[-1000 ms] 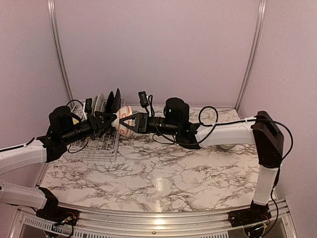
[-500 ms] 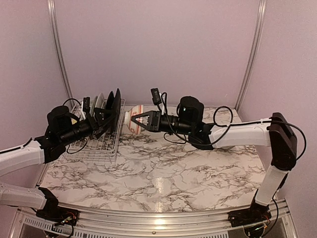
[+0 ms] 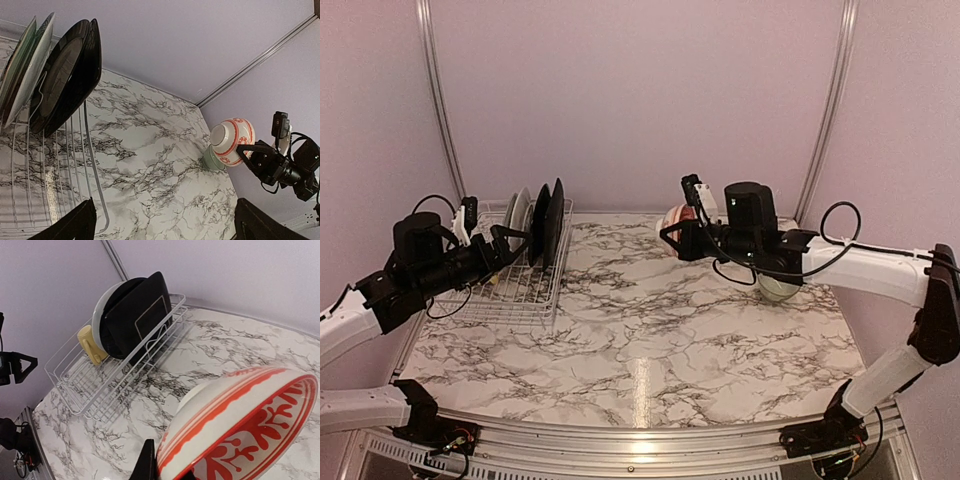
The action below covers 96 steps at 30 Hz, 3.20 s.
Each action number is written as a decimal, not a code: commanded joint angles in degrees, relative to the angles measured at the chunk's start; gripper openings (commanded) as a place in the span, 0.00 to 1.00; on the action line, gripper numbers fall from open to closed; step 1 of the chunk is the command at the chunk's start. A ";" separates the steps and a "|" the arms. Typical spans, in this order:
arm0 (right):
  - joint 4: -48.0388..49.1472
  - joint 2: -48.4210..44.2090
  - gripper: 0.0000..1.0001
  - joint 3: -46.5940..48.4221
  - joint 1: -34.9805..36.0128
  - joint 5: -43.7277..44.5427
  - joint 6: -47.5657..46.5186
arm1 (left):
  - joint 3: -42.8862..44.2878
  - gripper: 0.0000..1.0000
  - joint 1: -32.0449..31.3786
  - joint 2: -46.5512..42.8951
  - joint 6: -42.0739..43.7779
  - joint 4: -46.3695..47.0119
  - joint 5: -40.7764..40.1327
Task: Unload the mixed dishes from the dish rack
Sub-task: Place the bowl in the bowl, then grab the cup from the dish rack.
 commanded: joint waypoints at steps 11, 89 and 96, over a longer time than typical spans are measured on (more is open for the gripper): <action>-34.96 -8.15 0.00 4.34 -4.20 42.95 -15.34 | 0.94 0.99 0.18 -0.57 1.67 -1.48 0.85; -23.32 -11.21 0.68 -5.96 -19.98 2.41 -7.82 | 14.22 0.99 4.18 10.05 6.92 -31.05 -23.53; -19.83 -16.10 0.68 -10.18 -19.95 4.47 -7.81 | 16.65 0.99 10.71 18.88 2.58 -31.89 -24.18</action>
